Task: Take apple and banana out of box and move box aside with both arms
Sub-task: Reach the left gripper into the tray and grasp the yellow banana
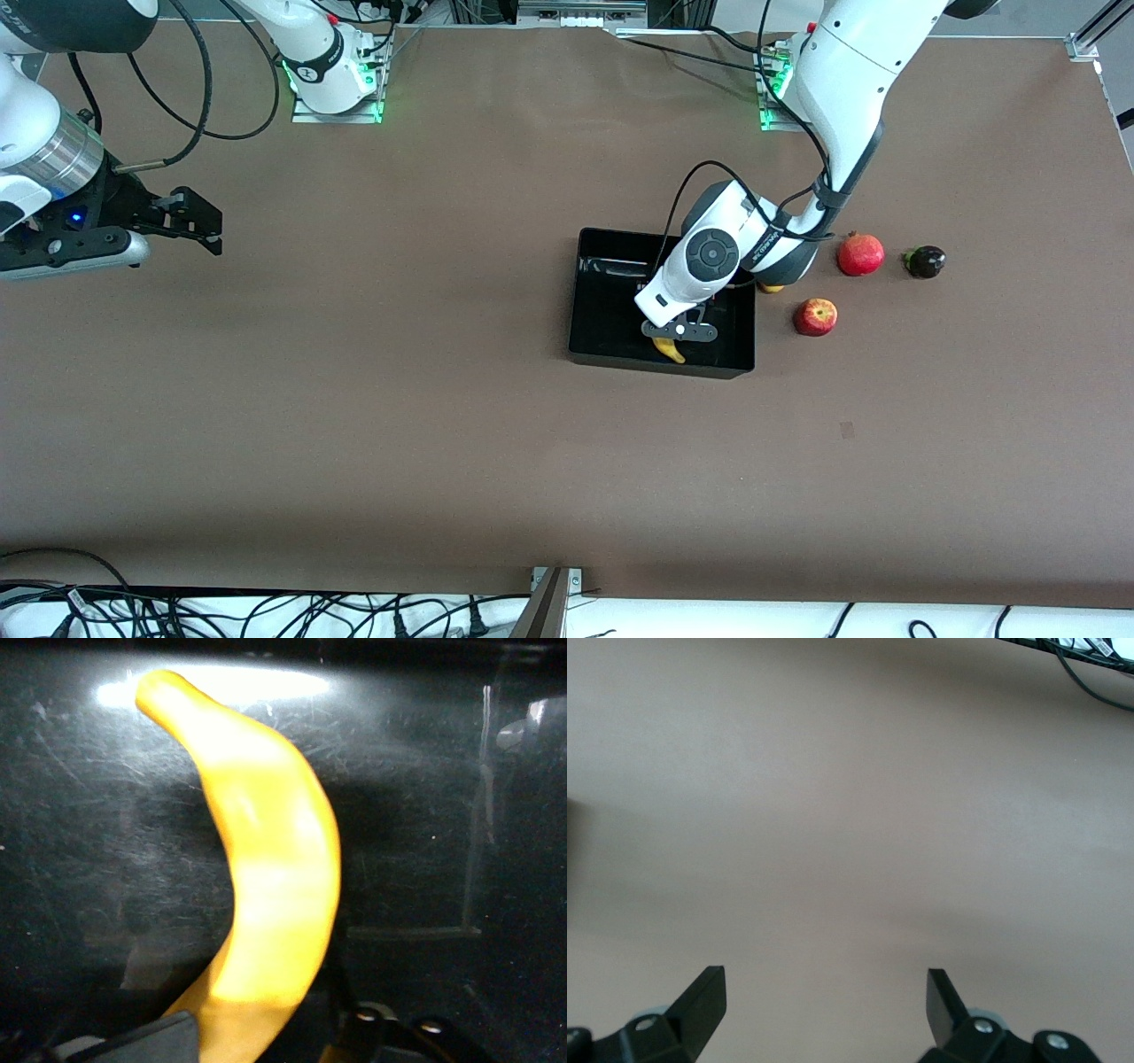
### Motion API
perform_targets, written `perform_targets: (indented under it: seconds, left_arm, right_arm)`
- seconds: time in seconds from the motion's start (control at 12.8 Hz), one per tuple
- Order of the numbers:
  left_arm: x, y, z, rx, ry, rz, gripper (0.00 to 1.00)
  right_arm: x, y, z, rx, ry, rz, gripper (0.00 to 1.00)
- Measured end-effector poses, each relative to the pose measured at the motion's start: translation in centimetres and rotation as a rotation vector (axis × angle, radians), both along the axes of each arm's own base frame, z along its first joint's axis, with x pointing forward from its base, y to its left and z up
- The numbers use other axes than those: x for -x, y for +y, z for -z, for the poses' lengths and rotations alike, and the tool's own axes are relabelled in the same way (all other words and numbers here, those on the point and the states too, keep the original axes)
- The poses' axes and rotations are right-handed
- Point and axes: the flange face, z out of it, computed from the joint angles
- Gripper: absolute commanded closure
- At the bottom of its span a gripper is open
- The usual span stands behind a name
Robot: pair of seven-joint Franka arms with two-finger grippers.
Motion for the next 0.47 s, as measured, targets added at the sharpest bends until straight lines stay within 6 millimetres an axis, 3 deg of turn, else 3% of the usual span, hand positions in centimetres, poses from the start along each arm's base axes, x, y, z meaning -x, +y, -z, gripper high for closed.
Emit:
perform_targets:
  seconds: [0.47]
  left_arm:
    - [-2.0, 1.2, -1.4, 0.015, -0.030, -0.034, 1.00]
  right_arm:
    - [0.1, 0.5, 0.0, 0.000, 0.000, -0.009, 0.00]
